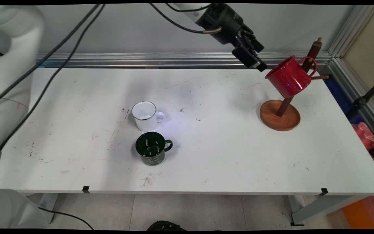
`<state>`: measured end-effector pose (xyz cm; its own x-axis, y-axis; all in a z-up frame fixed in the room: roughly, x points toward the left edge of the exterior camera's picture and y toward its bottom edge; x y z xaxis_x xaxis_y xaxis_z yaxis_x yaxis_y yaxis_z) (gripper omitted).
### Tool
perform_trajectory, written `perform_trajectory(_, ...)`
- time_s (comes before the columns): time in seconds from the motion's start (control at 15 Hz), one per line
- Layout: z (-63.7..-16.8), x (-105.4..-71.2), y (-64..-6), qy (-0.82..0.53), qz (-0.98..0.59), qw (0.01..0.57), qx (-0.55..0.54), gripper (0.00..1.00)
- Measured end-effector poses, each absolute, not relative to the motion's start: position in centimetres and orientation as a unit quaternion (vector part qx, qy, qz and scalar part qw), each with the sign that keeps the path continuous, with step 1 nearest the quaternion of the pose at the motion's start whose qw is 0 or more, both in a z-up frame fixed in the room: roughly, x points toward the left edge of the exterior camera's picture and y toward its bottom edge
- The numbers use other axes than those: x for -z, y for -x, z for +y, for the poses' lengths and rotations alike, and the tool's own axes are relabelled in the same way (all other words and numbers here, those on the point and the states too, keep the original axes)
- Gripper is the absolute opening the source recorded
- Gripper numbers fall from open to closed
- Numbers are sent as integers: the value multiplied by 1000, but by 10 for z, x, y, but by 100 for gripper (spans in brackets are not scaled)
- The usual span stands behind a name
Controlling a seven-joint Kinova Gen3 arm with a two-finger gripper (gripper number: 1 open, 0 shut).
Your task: Pick up the red mug from the rack
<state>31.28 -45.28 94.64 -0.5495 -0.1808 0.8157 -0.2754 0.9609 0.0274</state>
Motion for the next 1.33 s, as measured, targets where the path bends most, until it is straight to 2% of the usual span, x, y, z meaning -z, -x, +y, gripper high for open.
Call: perform_trajectory(1.33, -507, -897, -245, -81, -882, 463, 11, 100)
